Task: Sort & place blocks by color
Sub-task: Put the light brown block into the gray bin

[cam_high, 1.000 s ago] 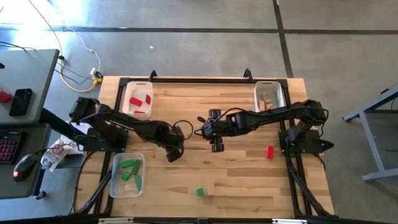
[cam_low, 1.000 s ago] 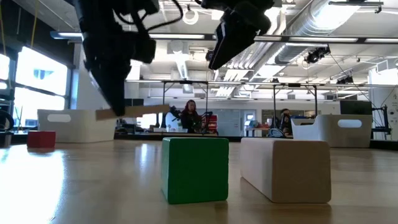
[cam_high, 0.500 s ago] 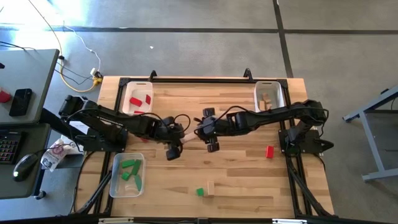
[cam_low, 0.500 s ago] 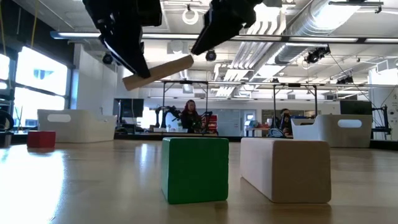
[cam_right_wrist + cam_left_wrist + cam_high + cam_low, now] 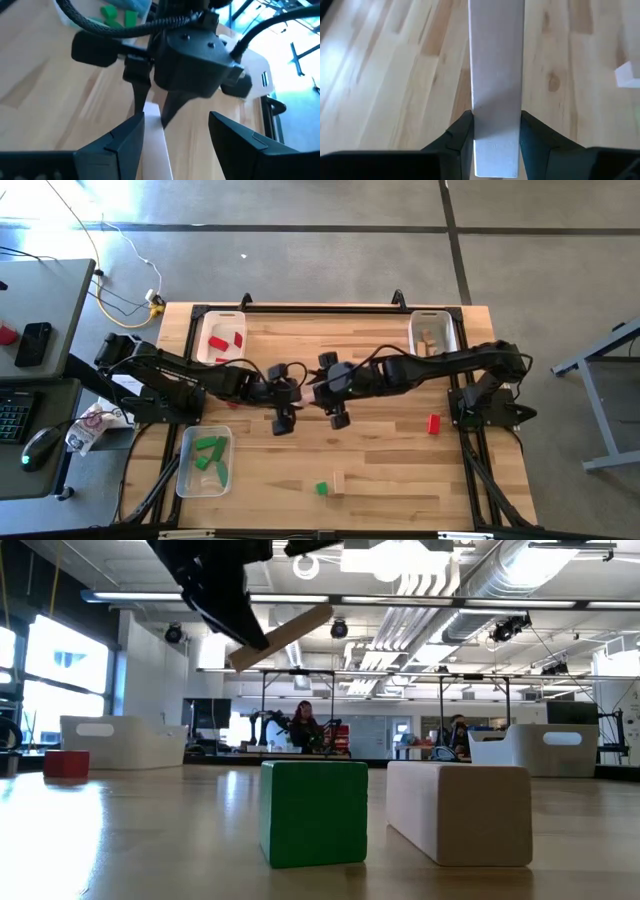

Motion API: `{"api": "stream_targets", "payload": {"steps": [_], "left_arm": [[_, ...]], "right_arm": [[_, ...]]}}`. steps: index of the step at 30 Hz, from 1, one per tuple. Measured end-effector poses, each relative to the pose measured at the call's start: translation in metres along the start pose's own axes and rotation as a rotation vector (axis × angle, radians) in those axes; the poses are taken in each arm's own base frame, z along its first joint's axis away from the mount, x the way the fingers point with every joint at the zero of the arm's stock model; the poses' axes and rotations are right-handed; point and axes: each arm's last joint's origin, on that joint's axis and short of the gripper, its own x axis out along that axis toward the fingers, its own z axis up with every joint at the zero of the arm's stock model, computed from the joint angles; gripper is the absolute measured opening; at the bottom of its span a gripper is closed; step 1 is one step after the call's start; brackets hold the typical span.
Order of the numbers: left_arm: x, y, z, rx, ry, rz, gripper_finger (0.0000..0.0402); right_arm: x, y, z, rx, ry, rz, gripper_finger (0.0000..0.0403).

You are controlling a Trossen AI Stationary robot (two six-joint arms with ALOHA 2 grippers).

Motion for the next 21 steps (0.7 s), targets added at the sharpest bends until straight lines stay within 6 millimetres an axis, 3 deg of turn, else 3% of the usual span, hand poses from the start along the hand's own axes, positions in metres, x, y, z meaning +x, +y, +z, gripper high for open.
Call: {"api": "stream_targets", "payload": {"steps": [13, 21], "left_arm": [[-0.001, -0.001, 0.012, 0.094, -0.127, 0.029, 0.0102], [-0.002, -0.002, 0.02, 0.132, -0.2, 0.036, 0.0102]], "right_arm": [[-0.018, -0.004, 0.008, 0.035, 0.049, 0.122, 0.0209], [-0.021, -0.004, -0.001, 0.101, 0.148, 0.154, 0.0209]]}}
